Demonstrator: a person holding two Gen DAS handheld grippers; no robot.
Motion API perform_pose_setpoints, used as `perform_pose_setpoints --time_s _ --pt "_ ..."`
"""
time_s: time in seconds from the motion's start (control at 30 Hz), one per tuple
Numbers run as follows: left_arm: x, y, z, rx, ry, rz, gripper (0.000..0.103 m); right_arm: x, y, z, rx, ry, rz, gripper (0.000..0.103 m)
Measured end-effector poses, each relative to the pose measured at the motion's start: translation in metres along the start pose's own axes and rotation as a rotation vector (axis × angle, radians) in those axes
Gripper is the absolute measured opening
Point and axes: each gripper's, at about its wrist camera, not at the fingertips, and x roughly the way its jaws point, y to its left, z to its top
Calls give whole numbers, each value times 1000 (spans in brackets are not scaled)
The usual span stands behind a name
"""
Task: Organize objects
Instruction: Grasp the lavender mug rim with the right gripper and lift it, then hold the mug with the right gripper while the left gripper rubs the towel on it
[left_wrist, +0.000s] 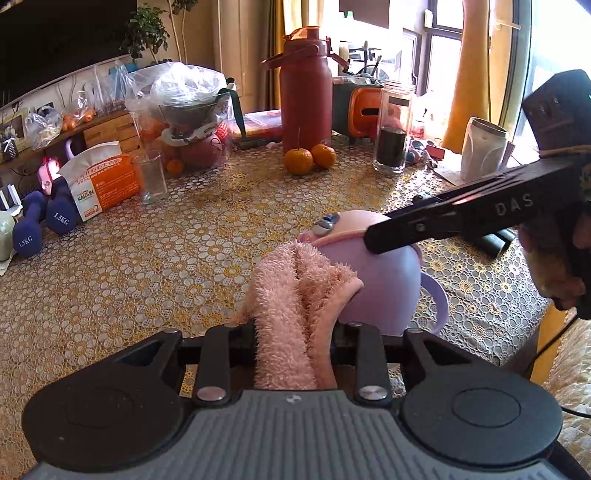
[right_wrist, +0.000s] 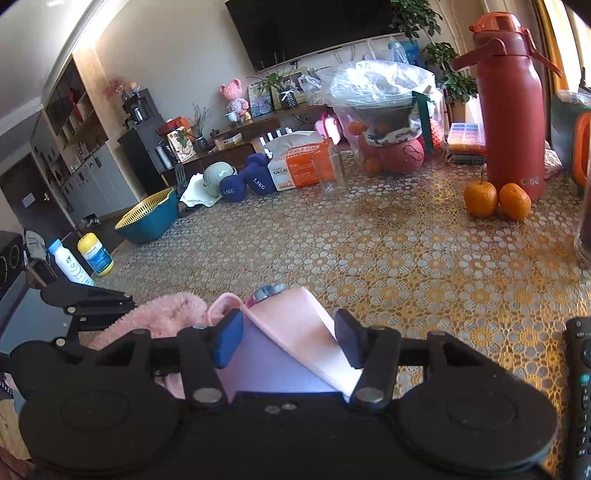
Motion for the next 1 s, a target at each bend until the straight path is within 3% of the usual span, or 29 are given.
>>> perform_pose_setpoints --time_s 0.1,0.23,0.3,0.43,0.83,1.0 --pt "-1 6 3 -30 -7 12 30 -12 0 -10 76 -15 -2 37" --pt "-20 -2 8 -45 -42 -62 30 -22 5 -25 118 -33 5 27" --pt "-28 -17 7 -7 -45 -106 30 -22 6 -29 148 -50 3 26" --pt "-21 -39 7 54 -36 -103 30 -20 5 -32 186 -74 8 26" --pt "4 -7 4 -48 8 -44 30 -20 -3 -40 290 -135 15 23" --pt "-7 7 4 -113 14 -84 30 -21 15 -50 225 -139 -12 22"
